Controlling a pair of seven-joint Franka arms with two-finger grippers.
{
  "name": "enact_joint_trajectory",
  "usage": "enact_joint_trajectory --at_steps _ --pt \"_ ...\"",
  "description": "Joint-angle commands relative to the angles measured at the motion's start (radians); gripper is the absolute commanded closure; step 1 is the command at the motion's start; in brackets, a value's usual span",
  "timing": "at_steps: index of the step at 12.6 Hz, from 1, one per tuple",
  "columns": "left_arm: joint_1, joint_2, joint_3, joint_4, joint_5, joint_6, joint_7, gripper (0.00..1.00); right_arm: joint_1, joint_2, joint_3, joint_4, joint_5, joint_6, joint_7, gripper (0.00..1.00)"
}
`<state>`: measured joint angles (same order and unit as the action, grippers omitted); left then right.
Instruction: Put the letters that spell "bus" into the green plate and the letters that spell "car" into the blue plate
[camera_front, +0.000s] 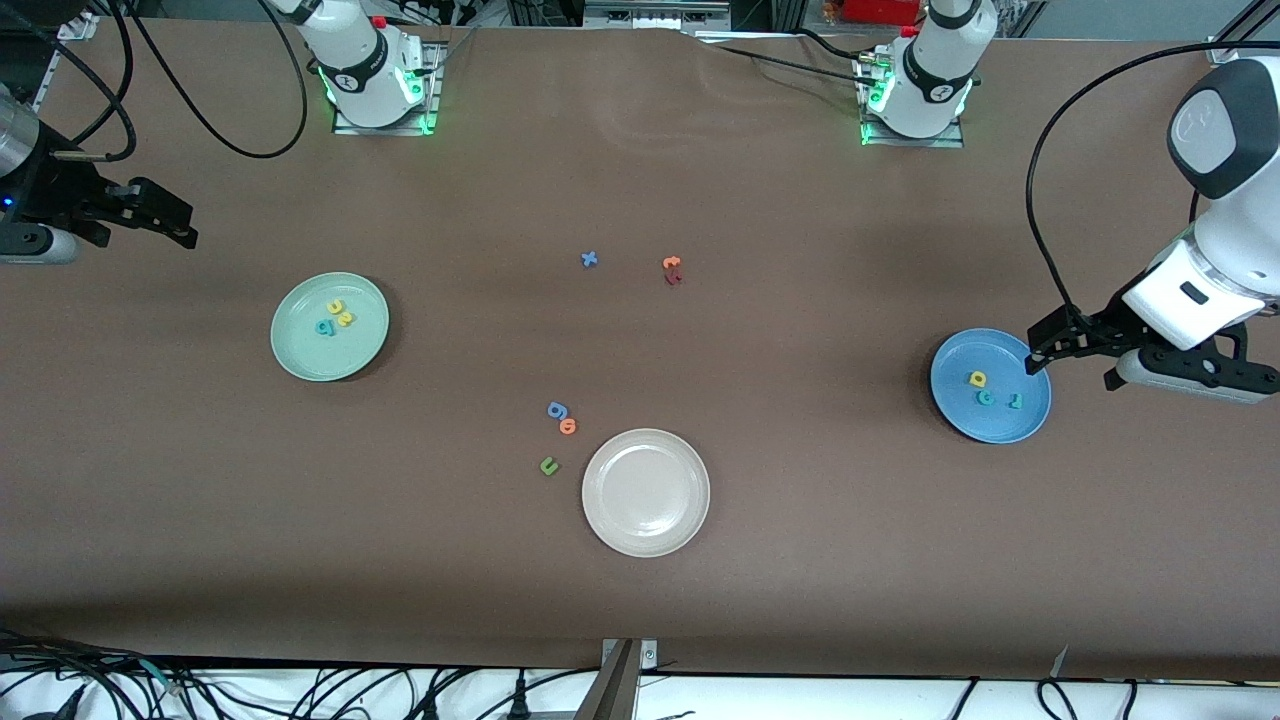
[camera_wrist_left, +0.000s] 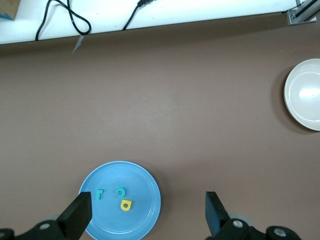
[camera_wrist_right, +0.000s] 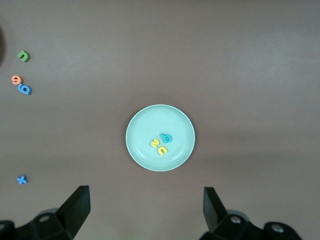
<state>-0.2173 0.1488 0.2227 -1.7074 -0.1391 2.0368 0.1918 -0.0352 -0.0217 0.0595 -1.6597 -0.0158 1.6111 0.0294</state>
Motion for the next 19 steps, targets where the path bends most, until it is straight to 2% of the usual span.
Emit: enact_joint_trajectory --at_steps 1,9,12,13,16,19 --pt "0.004 -0.014 0.004 0.037 -0.007 -0.012 -0.011 0.00 0.000 0.008 0.003 0.023 0.000 -0.013 0.004 0.00" --pt "0.024 -0.051 0.010 0.042 -0.008 -0.116 -0.043 0.00 0.000 0.009 0.003 0.023 0.000 -0.013 0.004 0.00" --pt "0.026 -0.049 0.014 0.074 0.025 -0.174 -0.225 0.00 0.000 0.008 0.003 0.023 0.000 -0.013 0.004 0.00" --pt "0.024 -0.051 0.009 0.078 0.067 -0.175 -0.263 0.00 0.000 0.009 0.003 0.023 0.000 -0.013 0.004 0.00" --pt "0.024 -0.052 0.012 0.092 0.059 -0.175 -0.297 0.00 0.000 0.008 0.003 0.023 0.000 -0.013 0.004 0.00" --pt "0.012 -0.052 -0.006 0.092 0.107 -0.217 -0.443 0.00 0.000 0.008 0.003 0.023 0.000 -0.013 0.004 0.00"
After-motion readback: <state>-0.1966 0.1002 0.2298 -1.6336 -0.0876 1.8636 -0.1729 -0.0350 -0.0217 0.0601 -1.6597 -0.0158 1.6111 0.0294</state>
